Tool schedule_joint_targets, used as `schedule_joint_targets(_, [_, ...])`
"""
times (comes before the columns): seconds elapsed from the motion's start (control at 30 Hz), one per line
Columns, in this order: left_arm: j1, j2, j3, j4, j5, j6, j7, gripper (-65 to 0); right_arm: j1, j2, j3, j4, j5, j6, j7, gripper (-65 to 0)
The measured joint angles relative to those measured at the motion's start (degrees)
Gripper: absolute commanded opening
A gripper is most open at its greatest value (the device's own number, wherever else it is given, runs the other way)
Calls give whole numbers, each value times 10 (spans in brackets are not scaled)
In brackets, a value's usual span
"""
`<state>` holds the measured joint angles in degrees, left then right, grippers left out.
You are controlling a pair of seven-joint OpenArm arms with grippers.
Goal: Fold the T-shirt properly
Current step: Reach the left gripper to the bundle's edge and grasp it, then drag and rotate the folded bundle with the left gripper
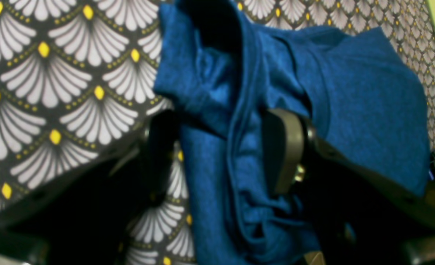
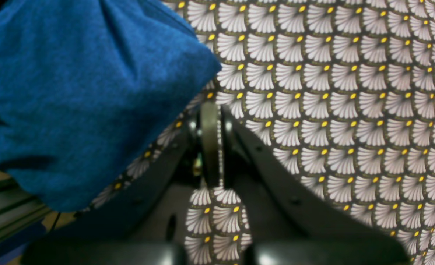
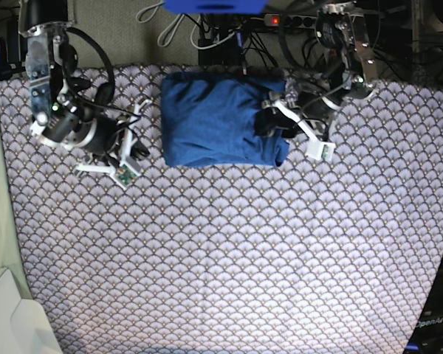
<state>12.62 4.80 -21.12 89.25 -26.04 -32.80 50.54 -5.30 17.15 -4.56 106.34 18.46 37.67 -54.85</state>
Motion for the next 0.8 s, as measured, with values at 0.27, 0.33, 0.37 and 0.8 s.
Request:
schedule_joint_targets(0.27, [21,7,1,4,-10,-4,-5,-283,0,0,0,0,0,0,0,-650])
schedule_joint_targets(0.33, [21,10,2,2,-10,-4,-9,-284,0,-2,0,0,0,0,0,-650])
schedule_joint_targets(0.37, [21,10,3,1,-10,-4,-9,-285,0,-2,0,0,0,0,0,-650])
schedule_joint_targets(0.8, [11,10,3,-3,-3,-2,7,-633,3,-1,2,1,0,0,0,-650])
